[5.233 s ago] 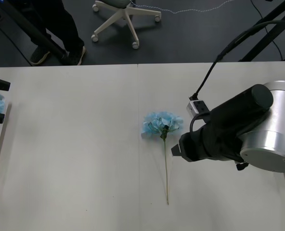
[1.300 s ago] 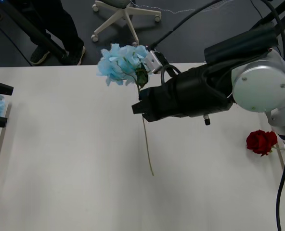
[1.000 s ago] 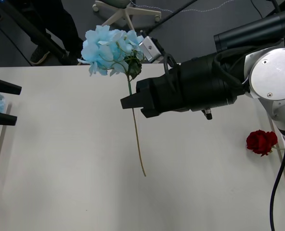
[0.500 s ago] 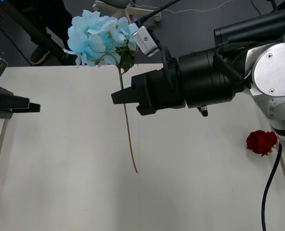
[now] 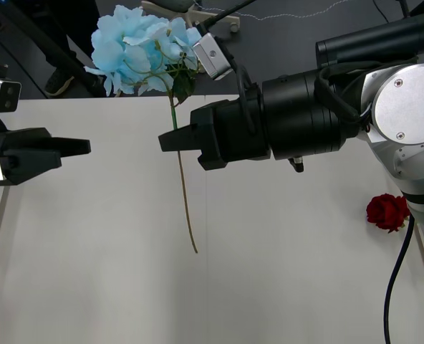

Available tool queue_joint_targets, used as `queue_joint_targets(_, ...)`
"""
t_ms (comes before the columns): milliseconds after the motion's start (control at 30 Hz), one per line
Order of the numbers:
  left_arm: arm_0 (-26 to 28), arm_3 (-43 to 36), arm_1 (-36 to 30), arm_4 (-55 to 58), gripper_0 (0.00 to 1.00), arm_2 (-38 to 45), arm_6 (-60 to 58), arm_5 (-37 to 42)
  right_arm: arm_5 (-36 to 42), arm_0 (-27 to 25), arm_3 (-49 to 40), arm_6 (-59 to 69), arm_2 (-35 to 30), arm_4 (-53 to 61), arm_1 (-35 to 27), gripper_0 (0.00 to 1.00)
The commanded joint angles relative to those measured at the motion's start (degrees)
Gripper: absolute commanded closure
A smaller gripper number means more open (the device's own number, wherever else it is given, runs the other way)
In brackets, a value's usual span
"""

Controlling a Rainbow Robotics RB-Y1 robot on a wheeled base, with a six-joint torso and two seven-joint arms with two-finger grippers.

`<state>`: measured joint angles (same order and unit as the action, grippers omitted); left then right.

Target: Put the red flowers into the right box and the blue flowers into the left box

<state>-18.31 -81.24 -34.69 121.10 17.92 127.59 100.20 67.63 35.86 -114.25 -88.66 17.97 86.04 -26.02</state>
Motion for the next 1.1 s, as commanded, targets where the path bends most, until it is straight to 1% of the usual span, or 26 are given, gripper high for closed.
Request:
queue_joint_targets(33,4.4,-7.4,4.2,-0.4,0.0,1.7,0.3,-3.2,-0.7,1.6,-1.1,-1.9,-1.6,0.8,0.9,1.0)
queue_joint_targets(200,8.6,-14.4,8.1,-2.3,0.0,-0.1,-1.4,-5.2,-0.7,1.6,-1.1,-1.9,-1.6,0.8,1.0,1.0)
queue_joint_targets(400,12.2,-20.4,11.1,-3.2,0.0,-3.7,-6.4,-8.1,-0.7,1.6,-1.1,-2.0,-1.6,1.0,1.0,1.0)
queue_joint_targets(500,13.5,-23.1,13.2,-5.3,0.0,-4.7,-7.4,-8.7,-0.7,1.6,-1.1,-2.0,-1.6,1.0,1.0,1.0)
queue_joint_targets(767,14.1,-25.1,18.8,-9.8,0.0,-7.7,-7.0,-8.9,-0.7,1.6,-1.1,-2.1,-1.6,1.3,1.0,1.0)
queue_joint_targets(1100,14.0,-25.9,21.4,-13.2,0.0,-13.0,-6.7,-12.5,-0.7,1.6,-1.1,-2.2,-1.5,1.5,1.0,1.0)
